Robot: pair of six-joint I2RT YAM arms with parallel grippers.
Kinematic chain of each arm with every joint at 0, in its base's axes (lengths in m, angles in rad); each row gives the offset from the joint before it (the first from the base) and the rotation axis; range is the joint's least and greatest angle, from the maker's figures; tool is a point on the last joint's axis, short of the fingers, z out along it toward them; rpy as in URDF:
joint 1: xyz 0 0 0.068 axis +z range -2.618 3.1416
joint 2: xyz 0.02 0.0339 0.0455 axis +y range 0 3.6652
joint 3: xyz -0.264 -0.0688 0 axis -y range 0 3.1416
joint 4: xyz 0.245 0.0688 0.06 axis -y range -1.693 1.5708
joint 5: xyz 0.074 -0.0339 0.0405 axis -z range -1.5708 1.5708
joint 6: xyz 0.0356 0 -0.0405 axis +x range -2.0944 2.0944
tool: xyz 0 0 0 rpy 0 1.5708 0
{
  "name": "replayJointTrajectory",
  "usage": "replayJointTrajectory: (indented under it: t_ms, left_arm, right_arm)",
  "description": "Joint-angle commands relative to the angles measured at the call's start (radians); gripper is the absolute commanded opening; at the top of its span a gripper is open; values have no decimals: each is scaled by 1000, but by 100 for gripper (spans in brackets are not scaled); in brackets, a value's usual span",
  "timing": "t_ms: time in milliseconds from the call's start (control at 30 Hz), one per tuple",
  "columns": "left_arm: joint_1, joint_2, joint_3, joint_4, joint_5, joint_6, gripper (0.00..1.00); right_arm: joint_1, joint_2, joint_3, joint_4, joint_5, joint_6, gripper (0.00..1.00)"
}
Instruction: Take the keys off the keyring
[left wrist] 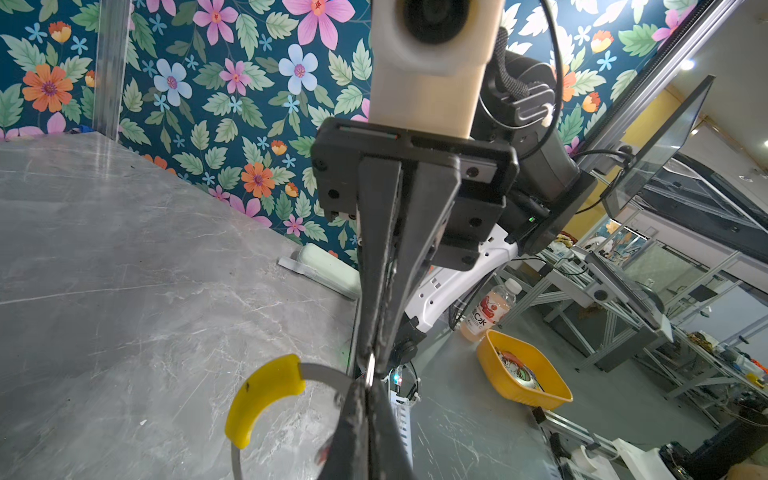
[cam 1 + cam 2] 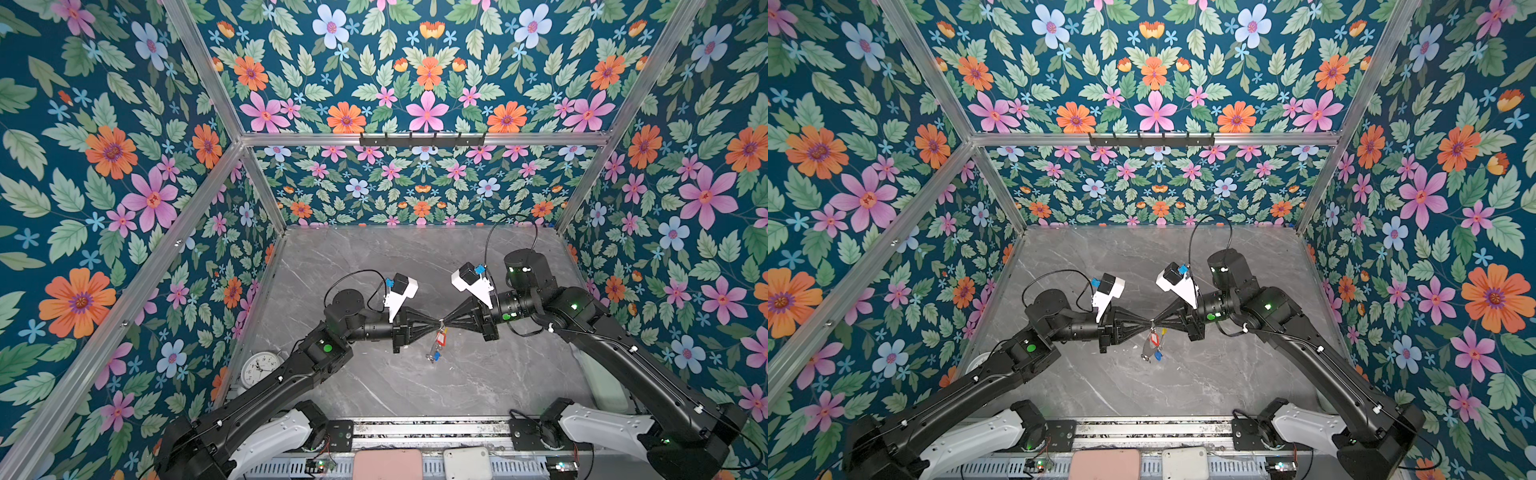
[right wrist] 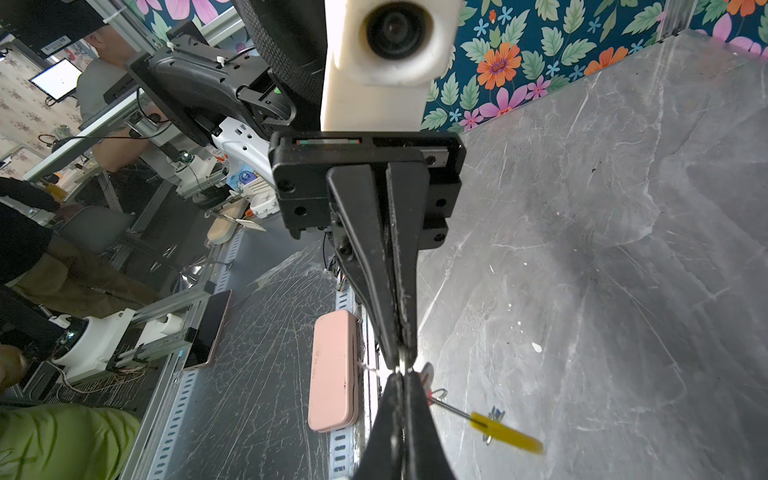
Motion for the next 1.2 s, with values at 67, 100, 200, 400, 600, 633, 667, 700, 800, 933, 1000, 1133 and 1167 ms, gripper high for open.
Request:
replayJointTrajectory:
  t_ms: [67,100,200,400,600,633,667,700,800,933,1000,1133,1167]
  left_arm:
    - [0,-5,-13,95,9,-26,0]
    - [1,-6,-16,104,6,-28,0]
    - [1,-10,-25,130,-9,-34,0]
    - [0,-33,-61,221,-83,-52,0]
    - [-1,-70,-113,338,-226,-57,0]
    - [-1,-74,-123,360,-241,-58,0]
    - [-1,-77,-129,380,-252,-59,0]
    - [-1,-80,-136,400,-266,-61,0]
    - [-2,-86,-153,461,-293,-70,0]
    - [-4,-91,-173,531,-320,-76,0]
    - [-4,-88,-180,558,-328,-81,0]
    - [-6,-81,-193,613,-336,-94,0]
    - [-6,-77,-195,622,-336,-96,0]
  right_arm:
    - [1,3,-1,57,0,20,0]
    - [2,2,-5,70,2,29,0]
    - [2,-7,-20,122,20,67,9]
    - [1,-59,-91,343,41,228,42]
    - [2,-149,-266,746,131,486,46]
    - [1,-159,-289,798,153,520,47]
    - [3,-170,-313,842,172,546,47]
    - [3,-177,-337,892,188,579,47]
    - [3,-181,-396,1018,209,655,47]
    - [7,-158,-441,1149,210,725,47]
    - [14,-147,-451,1193,205,744,47]
    - [33,-113,-451,1246,181,765,46]
    - [38,-102,-448,1257,172,770,45]
